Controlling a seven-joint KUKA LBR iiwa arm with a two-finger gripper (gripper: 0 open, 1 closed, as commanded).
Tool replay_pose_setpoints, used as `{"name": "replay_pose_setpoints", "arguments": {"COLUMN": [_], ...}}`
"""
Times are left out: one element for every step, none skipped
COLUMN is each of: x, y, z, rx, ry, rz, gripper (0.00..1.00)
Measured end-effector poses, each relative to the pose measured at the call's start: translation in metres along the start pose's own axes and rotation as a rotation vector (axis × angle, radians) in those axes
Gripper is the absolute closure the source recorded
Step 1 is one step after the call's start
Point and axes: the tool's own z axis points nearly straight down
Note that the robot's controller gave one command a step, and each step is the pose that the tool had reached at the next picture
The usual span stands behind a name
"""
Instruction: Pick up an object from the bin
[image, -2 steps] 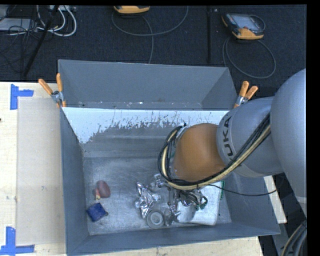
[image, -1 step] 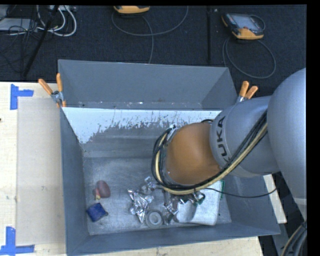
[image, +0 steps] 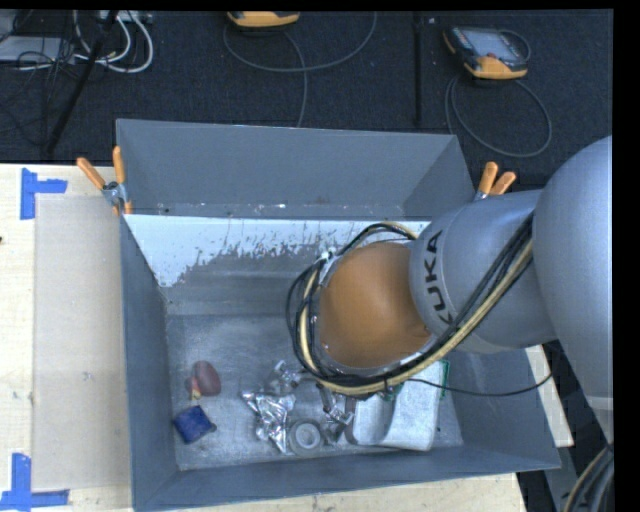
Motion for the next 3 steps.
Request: {"name": "replay_pose_setpoints", "arguments": {"x": [-0.026,-0.047,-0.071], "y": [0.025,0.047,0.085], "z": [0.0,0.0,0.001], "rx": [0.0,-0.001,0.0], "ry": [0.001,0.002,0.003], "rz": [-0.206,-0.36,-0.611], "gripper": [0.0,0.0,0.0]}}
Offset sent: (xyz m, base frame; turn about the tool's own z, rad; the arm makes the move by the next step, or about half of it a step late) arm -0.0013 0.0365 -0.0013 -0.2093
